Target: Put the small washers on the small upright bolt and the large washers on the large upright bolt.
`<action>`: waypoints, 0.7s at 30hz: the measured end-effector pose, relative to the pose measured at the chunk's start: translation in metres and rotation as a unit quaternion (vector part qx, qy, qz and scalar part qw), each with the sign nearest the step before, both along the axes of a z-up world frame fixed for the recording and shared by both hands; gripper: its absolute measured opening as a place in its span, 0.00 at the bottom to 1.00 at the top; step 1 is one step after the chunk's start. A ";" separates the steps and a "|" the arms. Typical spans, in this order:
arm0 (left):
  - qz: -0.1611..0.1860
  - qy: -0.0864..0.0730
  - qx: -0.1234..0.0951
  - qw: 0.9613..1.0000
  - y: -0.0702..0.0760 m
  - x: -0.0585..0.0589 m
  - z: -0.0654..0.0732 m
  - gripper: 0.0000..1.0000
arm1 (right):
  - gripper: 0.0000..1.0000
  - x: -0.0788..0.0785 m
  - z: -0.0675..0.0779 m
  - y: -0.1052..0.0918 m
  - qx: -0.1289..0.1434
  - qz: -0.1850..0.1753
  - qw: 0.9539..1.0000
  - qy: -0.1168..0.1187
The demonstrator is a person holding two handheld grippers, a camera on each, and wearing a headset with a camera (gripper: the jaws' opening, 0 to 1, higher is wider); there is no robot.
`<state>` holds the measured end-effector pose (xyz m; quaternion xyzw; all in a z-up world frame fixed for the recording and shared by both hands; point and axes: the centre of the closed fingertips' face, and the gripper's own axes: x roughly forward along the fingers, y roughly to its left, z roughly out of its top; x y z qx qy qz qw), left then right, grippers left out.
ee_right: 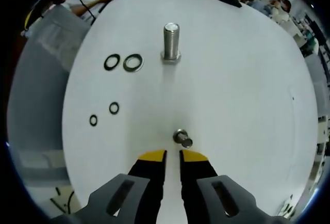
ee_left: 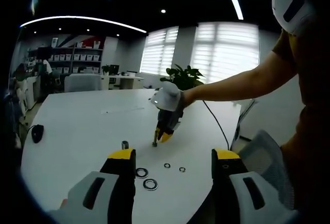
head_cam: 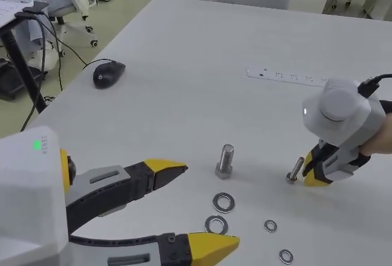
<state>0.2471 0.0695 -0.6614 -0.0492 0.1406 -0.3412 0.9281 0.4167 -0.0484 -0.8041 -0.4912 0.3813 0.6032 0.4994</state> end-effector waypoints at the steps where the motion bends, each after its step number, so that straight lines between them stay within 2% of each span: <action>1: 0.000 -0.001 0.001 1.000 0.000 -0.001 0.000 0.59 | 0.12 -0.002 0.001 0.000 0.002 -0.001 1.000 0.001; 10: -0.003 -0.003 0.003 1.000 -0.004 -0.006 0.002 0.59 | 0.12 -0.041 0.006 0.003 0.028 0.014 0.999 0.013; 15: -0.005 -0.006 0.003 1.000 -0.006 -0.009 0.003 0.59 | 0.12 -0.073 0.002 0.007 0.034 0.036 0.998 0.035; 21: -0.008 -0.012 0.004 1.000 -0.009 -0.011 0.008 0.59 | 0.13 -0.100 -0.005 0.010 0.036 0.058 0.996 0.050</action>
